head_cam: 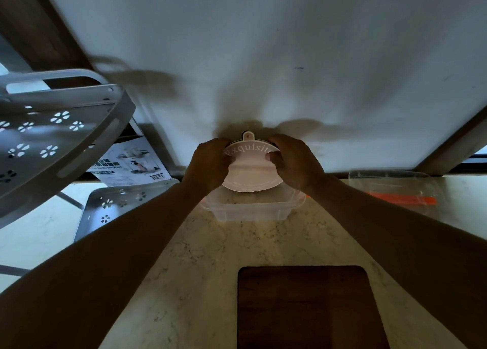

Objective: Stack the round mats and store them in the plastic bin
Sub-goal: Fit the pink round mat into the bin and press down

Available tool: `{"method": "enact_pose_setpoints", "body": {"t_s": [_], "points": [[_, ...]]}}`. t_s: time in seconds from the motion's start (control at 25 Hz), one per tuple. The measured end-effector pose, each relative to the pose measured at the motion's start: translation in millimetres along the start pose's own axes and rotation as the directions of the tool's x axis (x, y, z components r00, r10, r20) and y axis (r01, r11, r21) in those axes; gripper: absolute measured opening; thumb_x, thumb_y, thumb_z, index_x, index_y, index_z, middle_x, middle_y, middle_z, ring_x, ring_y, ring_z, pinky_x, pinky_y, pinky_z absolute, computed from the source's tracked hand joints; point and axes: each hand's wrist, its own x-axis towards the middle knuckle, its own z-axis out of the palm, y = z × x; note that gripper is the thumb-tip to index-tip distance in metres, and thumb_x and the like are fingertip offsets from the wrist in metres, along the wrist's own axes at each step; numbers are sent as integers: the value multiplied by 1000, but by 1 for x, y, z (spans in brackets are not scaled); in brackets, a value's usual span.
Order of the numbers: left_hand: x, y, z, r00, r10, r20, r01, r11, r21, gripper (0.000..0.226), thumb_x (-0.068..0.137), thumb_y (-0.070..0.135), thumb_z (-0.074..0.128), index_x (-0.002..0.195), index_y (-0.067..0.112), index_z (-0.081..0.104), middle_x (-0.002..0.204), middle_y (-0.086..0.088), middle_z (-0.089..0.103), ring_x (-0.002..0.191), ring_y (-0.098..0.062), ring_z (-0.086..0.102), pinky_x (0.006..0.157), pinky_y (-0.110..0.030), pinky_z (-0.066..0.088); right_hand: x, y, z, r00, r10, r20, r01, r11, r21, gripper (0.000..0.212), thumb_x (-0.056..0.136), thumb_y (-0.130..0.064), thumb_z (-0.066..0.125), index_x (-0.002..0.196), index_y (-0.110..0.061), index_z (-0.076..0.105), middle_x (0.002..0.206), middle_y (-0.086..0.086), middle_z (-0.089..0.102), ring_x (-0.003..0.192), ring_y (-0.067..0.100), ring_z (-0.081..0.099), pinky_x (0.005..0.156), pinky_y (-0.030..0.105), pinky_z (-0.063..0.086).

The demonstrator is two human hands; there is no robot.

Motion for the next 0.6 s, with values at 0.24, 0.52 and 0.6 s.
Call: {"method": "enact_pose_setpoints", "body": {"t_s": [0.24,0.52,0.6], "points": [[-1,3,4,1000,6,-3,-6,1000,-2,20,86,11,67,106,7,67,106,-14,69,94,-32,63,82,-35,49,-1,1,0,999,20,31,-19,999,-31,19,91,-18,64,108,-10,64,106,11,66,96,29,61,77,31,45],[3,2,3,997,69,26,-73,986,150,23,91,8,60,113,7,66,120,-16,62,106,-34,58,90,-43,52,3,-2,-4,999,32,-5,-32,995,-98,23,90,-15,63,111,-7,67,112,13,58,105,28,53,87,30,42],[4,3,3,998,59,-3,-58,987,153,22,93,10,57,114,7,65,121,-18,63,108,-35,57,91,-43,50,5,-2,-5,1000,25,-14,-26,995,-92,22,90,-14,62,111,-8,67,110,12,58,104,27,54,87,29,41]]}}
